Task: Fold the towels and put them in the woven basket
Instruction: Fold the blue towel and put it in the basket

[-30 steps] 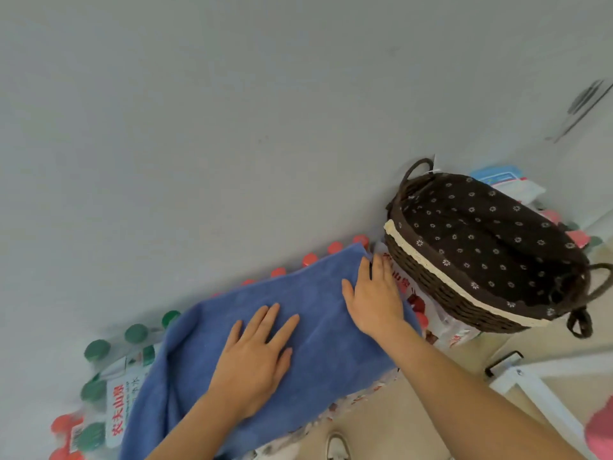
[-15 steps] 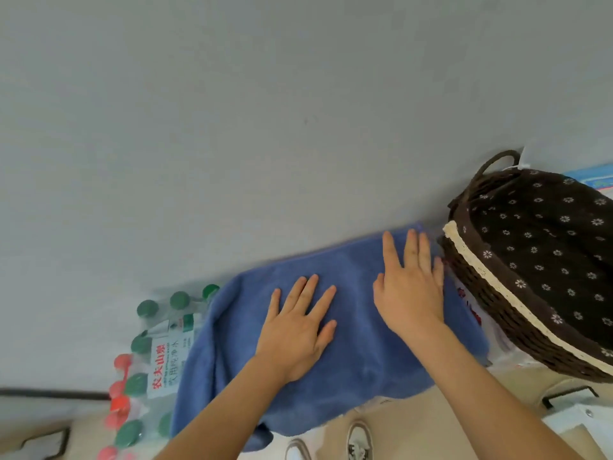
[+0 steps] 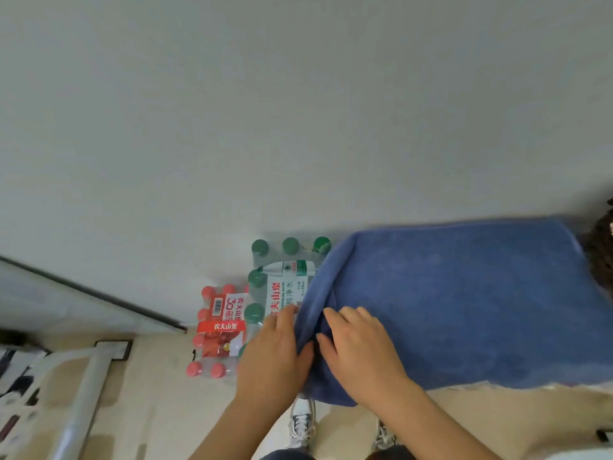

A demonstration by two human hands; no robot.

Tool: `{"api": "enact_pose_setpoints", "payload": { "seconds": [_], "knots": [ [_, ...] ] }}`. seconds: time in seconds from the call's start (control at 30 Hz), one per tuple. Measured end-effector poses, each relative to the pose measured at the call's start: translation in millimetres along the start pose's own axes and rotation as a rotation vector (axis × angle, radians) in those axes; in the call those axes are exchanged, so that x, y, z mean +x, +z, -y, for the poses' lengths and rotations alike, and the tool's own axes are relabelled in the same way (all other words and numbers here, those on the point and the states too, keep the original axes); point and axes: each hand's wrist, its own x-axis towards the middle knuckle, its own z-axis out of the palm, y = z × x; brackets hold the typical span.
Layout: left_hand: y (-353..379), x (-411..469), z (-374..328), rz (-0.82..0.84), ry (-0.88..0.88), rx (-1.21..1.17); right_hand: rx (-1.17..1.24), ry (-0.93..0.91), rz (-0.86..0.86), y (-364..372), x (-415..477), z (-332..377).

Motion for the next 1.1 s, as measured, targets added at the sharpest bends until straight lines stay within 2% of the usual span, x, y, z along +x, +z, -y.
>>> {"api": "enact_pose_setpoints", "payload": {
  "seconds": [0.1, 0.17, 0.23, 0.33, 0.4, 0.47, 0.53, 0.6, 0.63, 0.67, 0.73, 0.8, 0.87, 0.97, 1.1],
  "knots": [
    [-18, 11, 13, 0.112, -0.094, -0.438, 0.062, 0.168, 0.027, 2, -3, 19],
    [-29, 17, 21, 0.082, -0.092, -0.66, 0.172, 0.219, -0.011, -2, -8, 33],
    [-40, 26, 24, 0.074, 0.027, -0.737, 0.306, 0.164, -0.067, -8, -9, 45],
    [-60, 29, 17, 0.263, 0.299, -0.809, 0.382, 0.162, -0.107, -8, 4, 53],
    [-66, 28, 17, 0.367, 0.378, -0.862, 0.385, 0.234, -0.214, -9, 14, 52],
    [-65, 28, 27, 0.355, 0.301, -0.907, 0.425, 0.351, -0.296, -13, 25, 51],
    [-64, 29, 36, 0.33, 0.092, -1.025, 0.528, 0.438, -0.312, -16, 30, 50],
    [-67, 29, 39, 0.319, -0.103, -1.239, 0.657, 0.449, -0.305, -20, 32, 53],
    [-71, 30, 39, 0.276, -0.136, -1.302, 0.7, 0.434, -0.294, -22, 31, 56],
    [-74, 32, 39, 0.201, -0.12, -1.305, 0.716, 0.411, -0.275, -23, 30, 58],
    [-84, 40, 41, 0.031, -0.025, -1.155, 0.638, 0.351, -0.21, -20, 26, 69],
    [-91, 59, 50, -0.115, 0.03, -0.938, 0.381, 0.243, -0.157, -12, 19, 85],
    [-89, 85, 62, -0.172, 0.024, -0.758, 0.119, 0.178, -0.08, 4, 15, 101],
    [-76, 118, 81, -0.067, -0.088, -0.649, -0.069, 0.136, 0.022, 32, 12, 119],
    [-60, 111, 99, 0.124, -0.153, -0.809, -0.173, 0.087, 0.124, 61, 8, 124]
  ]
}}
